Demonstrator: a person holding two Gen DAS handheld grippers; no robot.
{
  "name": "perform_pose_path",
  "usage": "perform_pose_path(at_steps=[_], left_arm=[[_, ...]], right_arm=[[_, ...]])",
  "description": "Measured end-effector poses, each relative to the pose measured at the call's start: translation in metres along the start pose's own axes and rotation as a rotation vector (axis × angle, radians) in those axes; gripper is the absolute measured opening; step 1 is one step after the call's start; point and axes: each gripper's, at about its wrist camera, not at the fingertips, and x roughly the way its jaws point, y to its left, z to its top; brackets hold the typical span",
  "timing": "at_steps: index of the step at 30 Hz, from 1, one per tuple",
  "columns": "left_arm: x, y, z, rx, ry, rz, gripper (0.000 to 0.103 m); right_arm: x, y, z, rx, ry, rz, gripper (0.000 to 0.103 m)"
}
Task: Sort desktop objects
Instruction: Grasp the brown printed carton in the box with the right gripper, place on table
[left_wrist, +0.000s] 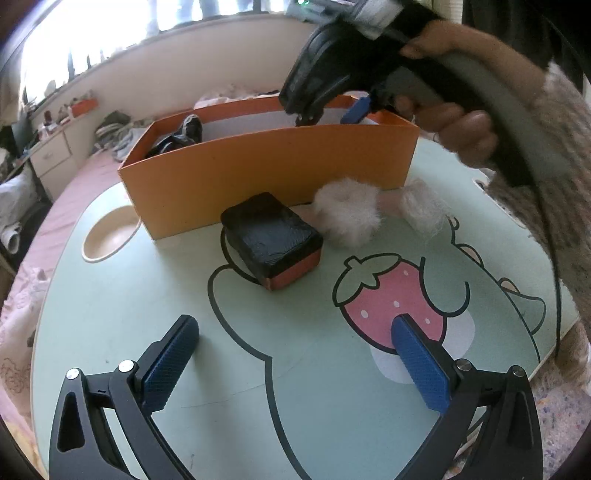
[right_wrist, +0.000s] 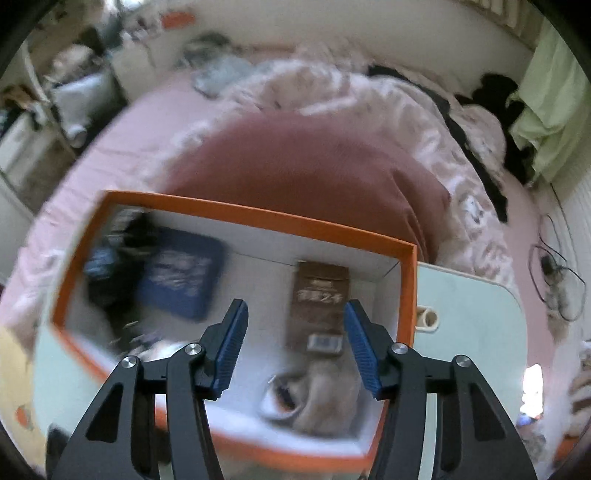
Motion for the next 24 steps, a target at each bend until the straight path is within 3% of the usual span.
perform_pose_path(at_steps=[9,16,19,22,23,24], left_arm=[[0.0,-0.002,0.0,-0.002,-0.001,-0.001,0.103],[0.0,-0.002,0.0,-0.002,-0.001,0.0,0.103],[0.0,-0.002,0.0,-0.001,-0.001,0.0,0.103],[0.0,-0.004,0.0,-0.001,-0.002,-0.001,0.103],[0.001,-0.005,0.0,-0.001,-0.002,-0.001,0.103],[0.001,-0.004,0.0,-0.002,-0.002,-0.001,0.103]], right_arm=[[0.022,0.014,0.005,-0.082,0.087,-0.136,0.056],[0.012,0.028,-0.007,-0.099,0.068,-0.058,0.055],[0.018,0.02,-0.006,-0.032,0.054,-0.158,0.061],[0.024,0.026,-0.008,-0.083,0.068,-0.194,0.061],[0.023,0.026,-0.009,-0.083,0.074,-0.169,0.053],[0.022,0.026,-0.01,-0.077,0.094,-0.106,0.034]])
